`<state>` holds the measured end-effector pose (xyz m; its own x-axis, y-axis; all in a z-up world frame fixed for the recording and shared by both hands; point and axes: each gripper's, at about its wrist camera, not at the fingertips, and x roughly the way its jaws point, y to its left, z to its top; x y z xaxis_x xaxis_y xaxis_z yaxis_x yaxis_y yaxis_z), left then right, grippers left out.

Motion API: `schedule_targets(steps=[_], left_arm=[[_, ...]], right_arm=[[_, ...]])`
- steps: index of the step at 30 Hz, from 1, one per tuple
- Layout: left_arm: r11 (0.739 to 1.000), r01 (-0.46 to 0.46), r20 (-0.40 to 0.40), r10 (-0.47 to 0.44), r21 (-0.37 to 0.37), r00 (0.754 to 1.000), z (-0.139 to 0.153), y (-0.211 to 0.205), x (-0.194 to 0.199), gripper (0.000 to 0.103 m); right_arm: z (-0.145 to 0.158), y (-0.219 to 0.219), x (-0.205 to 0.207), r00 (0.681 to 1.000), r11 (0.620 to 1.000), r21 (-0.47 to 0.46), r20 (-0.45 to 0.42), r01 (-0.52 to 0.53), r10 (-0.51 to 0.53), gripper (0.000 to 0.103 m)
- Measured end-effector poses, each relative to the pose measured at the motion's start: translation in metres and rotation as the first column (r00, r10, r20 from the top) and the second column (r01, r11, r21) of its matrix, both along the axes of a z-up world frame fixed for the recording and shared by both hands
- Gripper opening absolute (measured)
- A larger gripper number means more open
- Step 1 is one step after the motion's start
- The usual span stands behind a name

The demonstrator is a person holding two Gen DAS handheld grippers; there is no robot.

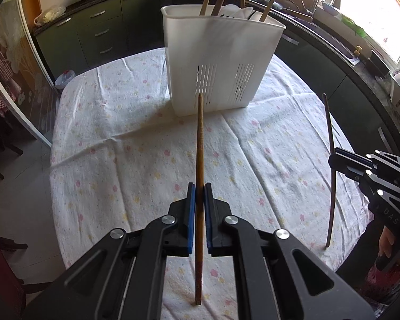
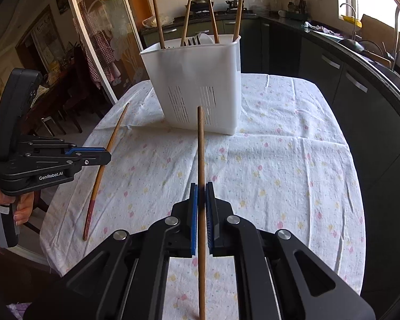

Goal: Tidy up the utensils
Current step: 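Lift both chopsticks and carry them over the white caddy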

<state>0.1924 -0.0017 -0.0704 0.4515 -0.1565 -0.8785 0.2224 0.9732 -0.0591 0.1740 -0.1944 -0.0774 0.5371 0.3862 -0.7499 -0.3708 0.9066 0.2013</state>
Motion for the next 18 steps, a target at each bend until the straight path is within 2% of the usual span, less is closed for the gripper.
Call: schedule_targets(steps=[8, 18], left_arm=[[0.999, 0.032, 0.092, -0.034, 0.028, 0.995, 0.033, -0.011, -0.016, 0.006], [0.997, 0.06, 0.177, -0.065, 0.038, 0.982, 0.077, -0.02, -0.022, 0.006]], right_arm=[[0.031, -0.014, -0.016, 0.998, 0.997, 0.073, 0.067, 0.001, -0.006, 0.007], [0.085, -0.019, -0.017, 0.987, 0.994, 0.106, 0.162, -0.033, 0.015, 0.007]])
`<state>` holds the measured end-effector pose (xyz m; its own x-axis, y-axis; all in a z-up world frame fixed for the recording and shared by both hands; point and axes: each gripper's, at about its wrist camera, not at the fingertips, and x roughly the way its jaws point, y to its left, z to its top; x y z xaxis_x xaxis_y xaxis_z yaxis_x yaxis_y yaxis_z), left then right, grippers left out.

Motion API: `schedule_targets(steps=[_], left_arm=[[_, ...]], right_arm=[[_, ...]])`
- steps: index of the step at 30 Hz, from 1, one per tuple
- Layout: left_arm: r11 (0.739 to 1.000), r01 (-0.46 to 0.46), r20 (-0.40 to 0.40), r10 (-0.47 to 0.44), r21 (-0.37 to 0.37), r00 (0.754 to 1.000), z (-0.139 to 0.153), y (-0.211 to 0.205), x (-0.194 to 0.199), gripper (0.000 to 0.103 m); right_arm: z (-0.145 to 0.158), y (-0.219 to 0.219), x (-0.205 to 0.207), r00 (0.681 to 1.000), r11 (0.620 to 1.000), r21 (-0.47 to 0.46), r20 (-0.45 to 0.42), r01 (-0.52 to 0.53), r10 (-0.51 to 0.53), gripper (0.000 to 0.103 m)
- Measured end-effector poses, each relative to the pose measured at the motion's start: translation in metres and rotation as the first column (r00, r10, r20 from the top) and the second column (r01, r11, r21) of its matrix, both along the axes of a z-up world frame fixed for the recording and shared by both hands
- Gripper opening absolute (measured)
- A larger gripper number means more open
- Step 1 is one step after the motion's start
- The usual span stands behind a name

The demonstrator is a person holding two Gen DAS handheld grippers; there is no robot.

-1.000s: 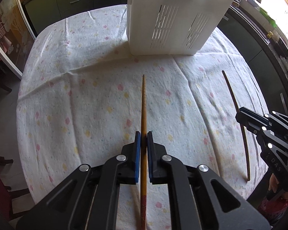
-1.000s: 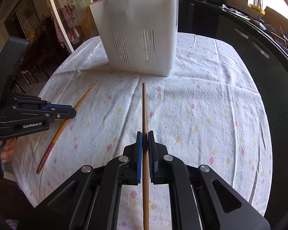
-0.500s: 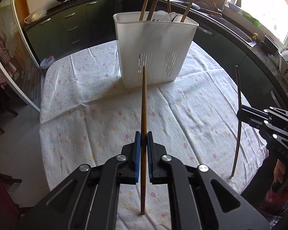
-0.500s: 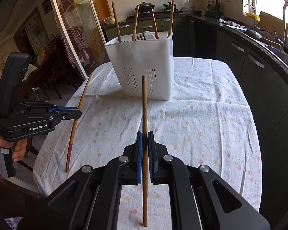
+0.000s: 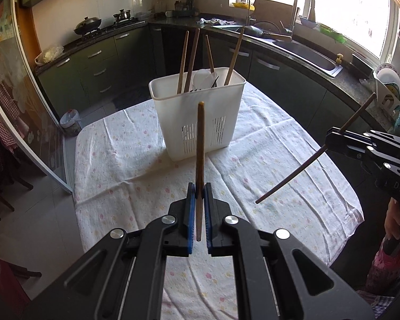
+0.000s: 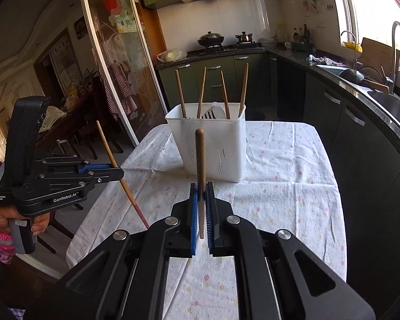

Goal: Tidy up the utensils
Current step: 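Lift both chopsticks and carry them over the white caddy, then lower both chopsticks into the caddy and open both grippers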

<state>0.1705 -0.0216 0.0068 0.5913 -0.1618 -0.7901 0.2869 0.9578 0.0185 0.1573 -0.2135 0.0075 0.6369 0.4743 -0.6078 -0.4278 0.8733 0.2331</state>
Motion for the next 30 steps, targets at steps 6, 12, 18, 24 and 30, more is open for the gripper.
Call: schedule_targets(steps=[6, 12, 18, 24, 30], left_arm=[[1.0, 0.006, 0.05, -0.005, -0.02, 0.999, 0.041, -0.002, 0.011, 0.006], [0.999, -0.002, 0.17, 0.008, -0.033, 0.985, 0.103, -0.005, 0.03, 0.006], [0.996, -0.048, 0.286, 0.066, -0.071, 0.956, 0.148, -0.004, 0.067, 0.006], [0.994, -0.089, 0.247, 0.102, -0.062, 0.964, 0.131, -0.011, 0.114, 0.006], [0.995, -0.092, 0.119, 0.095, -0.03, 0.988, 0.081, -0.015, 0.142, 0.006]], right_arm=[[0.042, 0.001, 0.005, 0.997, 1.0, -0.011, 0.083, -0.006, 0.007, 0.007], [0.073, 0.003, 0.006, 0.99, 1.0, -0.016, 0.137, -0.02, 0.022, 0.007], [0.069, 0.002, 0.013, 0.992, 1.0, -0.011, 0.124, -0.028, 0.029, 0.007], [0.061, -0.005, 0.026, 0.995, 1.0, -0.009, 0.097, -0.015, 0.016, 0.007], [0.063, -0.013, 0.038, 0.995, 1.0, 0.007, 0.1, -0.004, 0.003, 0.007]])
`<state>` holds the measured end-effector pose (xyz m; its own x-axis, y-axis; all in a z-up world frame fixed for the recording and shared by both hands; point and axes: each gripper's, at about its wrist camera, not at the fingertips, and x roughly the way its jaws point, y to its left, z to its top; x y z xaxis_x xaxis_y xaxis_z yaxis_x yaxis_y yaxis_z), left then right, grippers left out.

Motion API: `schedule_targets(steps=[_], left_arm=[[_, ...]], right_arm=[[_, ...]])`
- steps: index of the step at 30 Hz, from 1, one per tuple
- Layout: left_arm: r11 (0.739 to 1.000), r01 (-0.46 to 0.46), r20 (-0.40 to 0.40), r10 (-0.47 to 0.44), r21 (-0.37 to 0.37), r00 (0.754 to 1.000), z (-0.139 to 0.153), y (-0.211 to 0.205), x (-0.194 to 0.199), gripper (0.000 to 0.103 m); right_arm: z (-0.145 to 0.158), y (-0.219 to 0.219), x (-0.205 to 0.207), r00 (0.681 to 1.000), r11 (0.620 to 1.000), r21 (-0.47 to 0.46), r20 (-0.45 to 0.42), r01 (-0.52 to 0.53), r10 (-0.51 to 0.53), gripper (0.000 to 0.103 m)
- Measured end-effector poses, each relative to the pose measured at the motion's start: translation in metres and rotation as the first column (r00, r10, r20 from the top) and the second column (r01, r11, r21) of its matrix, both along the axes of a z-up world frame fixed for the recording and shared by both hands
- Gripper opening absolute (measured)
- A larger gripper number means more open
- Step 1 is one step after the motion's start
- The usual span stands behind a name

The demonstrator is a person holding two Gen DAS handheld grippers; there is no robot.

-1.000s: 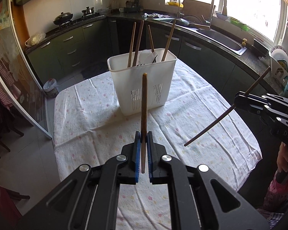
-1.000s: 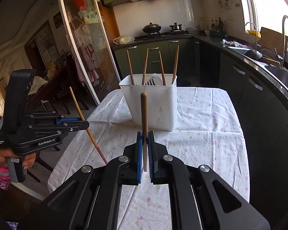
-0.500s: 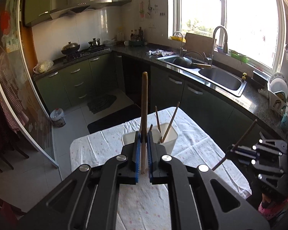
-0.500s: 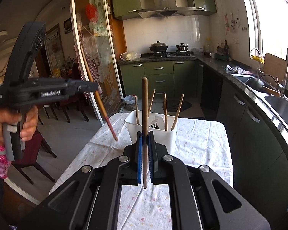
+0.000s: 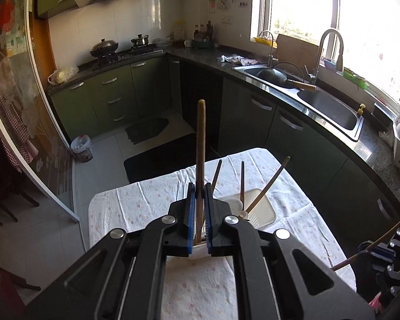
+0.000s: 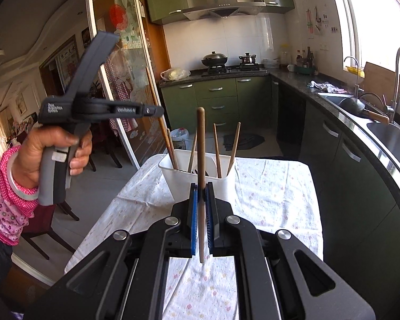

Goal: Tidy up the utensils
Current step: 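Lower both chopsticks into the caddy and open both grippers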

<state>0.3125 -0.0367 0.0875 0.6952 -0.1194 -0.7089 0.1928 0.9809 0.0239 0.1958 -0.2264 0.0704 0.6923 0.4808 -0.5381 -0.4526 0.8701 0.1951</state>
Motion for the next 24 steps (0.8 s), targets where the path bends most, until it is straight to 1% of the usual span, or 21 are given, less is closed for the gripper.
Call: schedule_targets(steps=[4, 8, 11, 13, 15, 17, 20, 24], left_arm=[[1.0, 0.013, -0.054, -0.012, 0.01, 0.998, -0.025, 0.0, 0.005, 0.007], [1.0, 0.021, -0.072, -0.021, -0.007, 0.997, -0.04, 0.006, 0.004, 0.01], [1.0, 0.023, -0.064, -0.024, -0.017, 0.998, -0.043, 0.013, -0.001, 0.01], [0.999, 0.025, -0.046, -0.026, -0.025, 0.999, -0.041, 0.018, -0.007, 0.012], [0.999, 0.026, -0.014, -0.026, -0.033, 1.0, -0.036, 0.021, -0.017, 0.019], [0.998, 0.025, 0.019, -0.024, -0.057, 1.0, -0.033, 0.026, -0.029, 0.024], [0.996, 0.034, 0.062, -0.029, -0.081, 0.998, -0.034, 0.032, -0.051, 0.026], [0.996, 0.036, 0.1, -0.027, -0.086, 0.995, -0.045, 0.036, -0.08, 0.026]], right_arm=[[0.016, 0.003, 0.009, 0.999, 1.0, 0.011, 0.037, 0.013, -0.013, 0.007], [0.037, 0.009, 0.023, 0.996, 0.999, 0.028, 0.084, 0.041, -0.043, 0.007], [0.053, 0.014, 0.038, 0.992, 0.997, 0.045, 0.113, 0.059, -0.063, 0.007], [0.063, 0.017, 0.051, 0.988, 0.996, 0.055, 0.131, 0.075, -0.081, 0.007], [0.071, 0.02, 0.064, 0.984, 0.994, 0.068, 0.147, 0.087, -0.097, 0.007], [0.076, 0.025, 0.079, 0.979, 0.991, 0.067, 0.163, 0.115, -0.124, 0.007], [0.074, 0.031, 0.103, 0.976, 0.988, 0.048, 0.158, 0.147, -0.152, 0.007], [0.045, 0.043, 0.129, 0.983, 0.987, 0.012, 0.091, 0.159, -0.159, 0.007]])
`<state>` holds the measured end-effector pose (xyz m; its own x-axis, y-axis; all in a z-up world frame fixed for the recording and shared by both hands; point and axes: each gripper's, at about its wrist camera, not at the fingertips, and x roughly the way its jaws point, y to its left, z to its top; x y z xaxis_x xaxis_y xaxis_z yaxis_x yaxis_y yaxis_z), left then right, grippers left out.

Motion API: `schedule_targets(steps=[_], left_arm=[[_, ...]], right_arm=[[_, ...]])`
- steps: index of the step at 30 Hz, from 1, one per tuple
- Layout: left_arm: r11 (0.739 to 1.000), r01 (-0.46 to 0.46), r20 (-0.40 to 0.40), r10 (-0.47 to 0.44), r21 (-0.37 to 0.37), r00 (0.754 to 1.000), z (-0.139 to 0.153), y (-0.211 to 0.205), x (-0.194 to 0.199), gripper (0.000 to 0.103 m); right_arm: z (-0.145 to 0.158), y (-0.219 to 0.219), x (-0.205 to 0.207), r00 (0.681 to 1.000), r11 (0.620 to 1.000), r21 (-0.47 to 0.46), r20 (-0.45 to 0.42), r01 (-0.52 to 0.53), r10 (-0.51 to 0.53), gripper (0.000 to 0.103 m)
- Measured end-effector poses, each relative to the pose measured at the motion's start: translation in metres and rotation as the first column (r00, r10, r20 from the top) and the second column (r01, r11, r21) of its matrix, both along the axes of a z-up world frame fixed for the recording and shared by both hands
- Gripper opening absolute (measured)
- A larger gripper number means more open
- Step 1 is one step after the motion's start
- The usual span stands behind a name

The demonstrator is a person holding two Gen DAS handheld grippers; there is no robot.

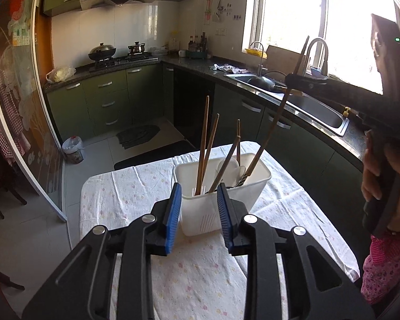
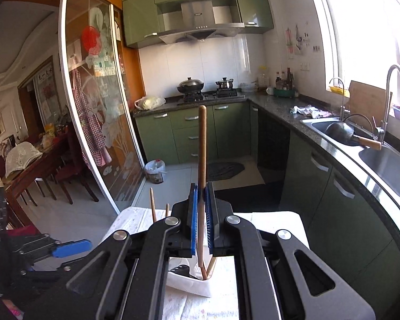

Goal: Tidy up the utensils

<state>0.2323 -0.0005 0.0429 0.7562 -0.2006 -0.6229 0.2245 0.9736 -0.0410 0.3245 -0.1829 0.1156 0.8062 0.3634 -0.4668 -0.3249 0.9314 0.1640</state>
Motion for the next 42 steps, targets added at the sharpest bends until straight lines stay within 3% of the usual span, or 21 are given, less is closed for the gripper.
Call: schedule_targets(steps=[6, 12, 13, 16, 18, 21, 26, 30, 35, 42], left_arm=[[0.999, -0.034, 0.058, 0.035, -0.008, 0.998, -0.016, 0.008, -0.038, 0.037], [0.996, -0.064, 0.087, 0.069, -0.055, 0.994, -0.022, 0.014, -0.067, 0.043], [0.996, -0.07, 0.094, 0.076, -0.063, 0.993, -0.022, 0.015, -0.071, 0.045], [0.993, -0.094, 0.13, 0.103, -0.068, 0.986, -0.017, 0.016, -0.083, 0.049], [0.991, -0.113, 0.153, 0.122, -0.067, 0.981, -0.014, 0.015, -0.092, 0.054], [0.989, -0.136, 0.186, 0.144, -0.057, 0.972, -0.011, 0.01, -0.107, 0.059], [0.985, -0.174, 0.239, 0.174, -0.024, 0.955, -0.014, -0.001, -0.135, 0.069], [0.984, -0.178, 0.241, 0.177, -0.017, 0.954, -0.027, -0.011, -0.159, 0.078], [0.984, -0.176, 0.232, 0.176, -0.019, 0.957, -0.048, -0.017, -0.188, 0.093], [0.974, -0.227, 0.247, 0.225, -0.022, 0.943, -0.054, -0.012, -0.23, 0.096]], right_arm=[[-0.055, 0.013, 0.02, 0.996, 1.0, -0.026, -0.093, -0.005, 0.003, 0.007], [-0.096, 0.024, 0.023, 0.992, 0.998, -0.067, -0.127, -0.002, -0.006, 0.007], [-0.1, 0.025, 0.022, 0.992, 0.997, -0.079, -0.124, 0.003, -0.013, 0.008], [-0.107, 0.024, 0.013, 0.993, 0.996, -0.084, -0.116, 0.01, -0.02, 0.027], [-0.105, 0.018, -0.001, 0.995, 0.997, -0.079, -0.093, 0.019, -0.026, 0.03], [-0.096, 0.006, -0.033, 0.998, 0.999, -0.046, -0.055, 0.017, -0.02, 0.042], [-0.09, -0.02, -0.114, 1.0, 1.0, 0.002, 0.017, -0.018, 0.018, 0.069], [-0.107, -0.042, -0.176, 1.0, 1.0, 0.012, 0.025, -0.016, 0.016, 0.077], [-0.137, -0.072, -0.246, 1.0, 1.0, 0.027, 0.026, -0.002, 0.002, 0.095], [-0.139, -0.09, -0.331, 0.992, 1.0, -0.002, 0.125, -0.011, 0.011, 0.098]])
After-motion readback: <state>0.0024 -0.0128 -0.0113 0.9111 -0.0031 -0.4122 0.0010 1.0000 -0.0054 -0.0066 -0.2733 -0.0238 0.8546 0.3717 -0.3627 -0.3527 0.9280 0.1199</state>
